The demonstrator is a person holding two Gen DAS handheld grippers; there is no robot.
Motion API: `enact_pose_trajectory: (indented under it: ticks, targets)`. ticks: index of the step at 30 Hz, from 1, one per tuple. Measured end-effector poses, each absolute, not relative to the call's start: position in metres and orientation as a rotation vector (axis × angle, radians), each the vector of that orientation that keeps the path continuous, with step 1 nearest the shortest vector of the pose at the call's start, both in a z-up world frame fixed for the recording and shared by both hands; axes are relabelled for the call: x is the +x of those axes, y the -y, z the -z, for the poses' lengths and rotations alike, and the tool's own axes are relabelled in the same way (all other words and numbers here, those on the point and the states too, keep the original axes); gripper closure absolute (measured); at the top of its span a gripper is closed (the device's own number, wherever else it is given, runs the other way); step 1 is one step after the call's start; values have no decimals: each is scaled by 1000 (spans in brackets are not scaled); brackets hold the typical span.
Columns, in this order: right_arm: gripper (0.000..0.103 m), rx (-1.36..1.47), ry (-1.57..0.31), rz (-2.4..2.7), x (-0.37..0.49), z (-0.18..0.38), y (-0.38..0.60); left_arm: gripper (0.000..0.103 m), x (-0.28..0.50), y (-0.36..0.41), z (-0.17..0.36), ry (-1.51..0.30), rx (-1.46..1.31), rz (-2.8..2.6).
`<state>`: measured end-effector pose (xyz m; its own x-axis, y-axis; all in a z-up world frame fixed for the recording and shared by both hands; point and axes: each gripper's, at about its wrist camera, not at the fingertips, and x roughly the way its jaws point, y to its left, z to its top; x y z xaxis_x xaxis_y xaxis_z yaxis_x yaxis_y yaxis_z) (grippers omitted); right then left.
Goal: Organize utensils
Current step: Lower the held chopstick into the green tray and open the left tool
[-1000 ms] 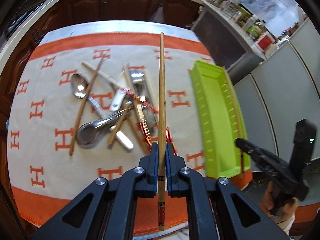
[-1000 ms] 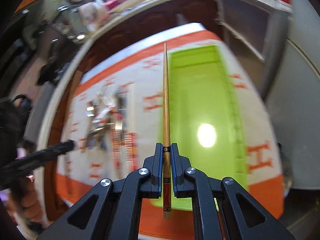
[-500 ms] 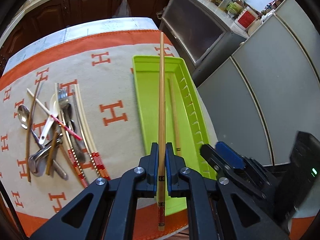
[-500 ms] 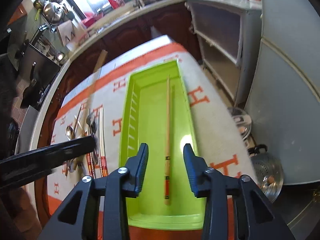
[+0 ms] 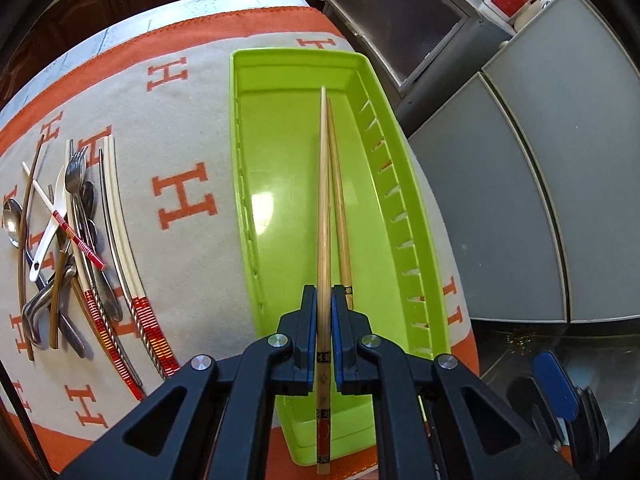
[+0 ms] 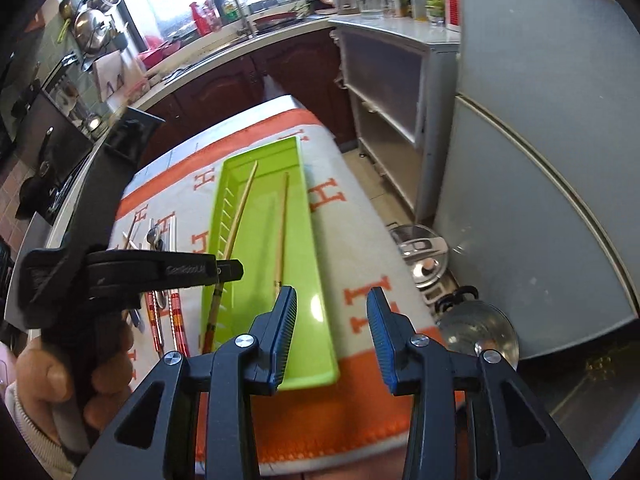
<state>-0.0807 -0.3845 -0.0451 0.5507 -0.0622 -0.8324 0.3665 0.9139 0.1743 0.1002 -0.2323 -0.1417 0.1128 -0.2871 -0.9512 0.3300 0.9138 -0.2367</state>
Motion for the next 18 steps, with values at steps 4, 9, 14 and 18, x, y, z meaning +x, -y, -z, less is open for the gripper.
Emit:
enact_pose_trajectory:
  ticks: [4, 9, 14, 18]
  targets:
    - [63, 358, -931, 305, -113, 33, 388, 92, 96, 237, 142, -1360, 81, 454]
    - [60, 346, -887, 377, -139, 15, 395, 65, 87, 236, 134, -1304, 151, 444]
    - [60, 307, -891, 407, -150, 3, 392, 49, 77, 231, 110, -1222, 182, 455]
    - [60, 290, -887, 409, -154, -4, 387, 44, 70, 225, 92, -1168, 182, 459]
